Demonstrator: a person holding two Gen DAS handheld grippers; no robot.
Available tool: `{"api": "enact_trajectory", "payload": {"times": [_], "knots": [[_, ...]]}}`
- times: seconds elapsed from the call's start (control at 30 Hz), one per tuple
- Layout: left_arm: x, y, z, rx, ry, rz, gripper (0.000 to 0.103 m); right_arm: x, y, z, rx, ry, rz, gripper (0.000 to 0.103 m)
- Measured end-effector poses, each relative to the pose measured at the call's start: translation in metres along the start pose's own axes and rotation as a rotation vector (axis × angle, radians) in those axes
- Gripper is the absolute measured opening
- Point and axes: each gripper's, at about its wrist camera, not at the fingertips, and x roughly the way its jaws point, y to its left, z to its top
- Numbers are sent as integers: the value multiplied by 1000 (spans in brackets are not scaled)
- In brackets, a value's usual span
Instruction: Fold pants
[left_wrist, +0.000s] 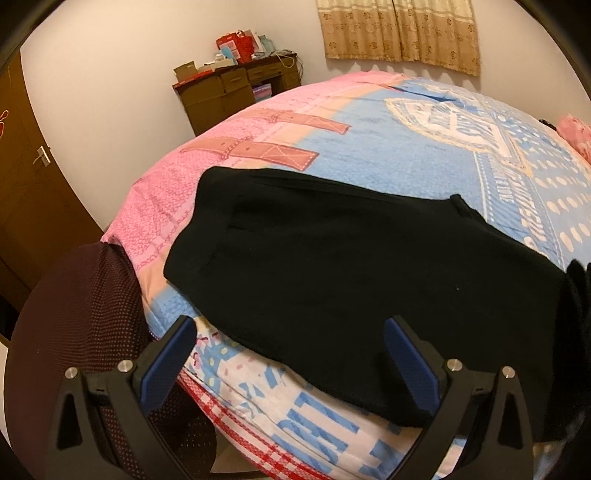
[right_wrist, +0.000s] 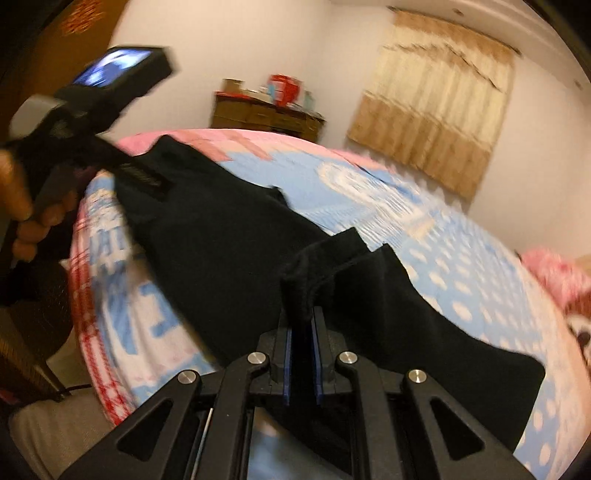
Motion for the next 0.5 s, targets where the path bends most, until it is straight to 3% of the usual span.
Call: {"api": "enact_trajectory", "payload": {"times": [0.1,0.17,0.23,0.27,0.37,0.43,0.5], "knots": [[2,2,0,-3,6,3,103,20,20,-2,-62,72,44,13],[3,3,-1,-3,6,6,103,17,24,-3,-75,49,24,19],[4,5,0,-8,8,7,103,13,19,-1,-32,56,111,48],[5,6,0,-13,8,4,103,8,14,1,19,51,207,65],[6,8,1,-12,6,14,103,-12,3,8,99,-29,314,66],[8,12,1,-23,8,19,103,-20,-11,14,165,-76,326,66],[10,19,0,-48,15,29,103,-20,-38,19,280,-100,283,66]]}}
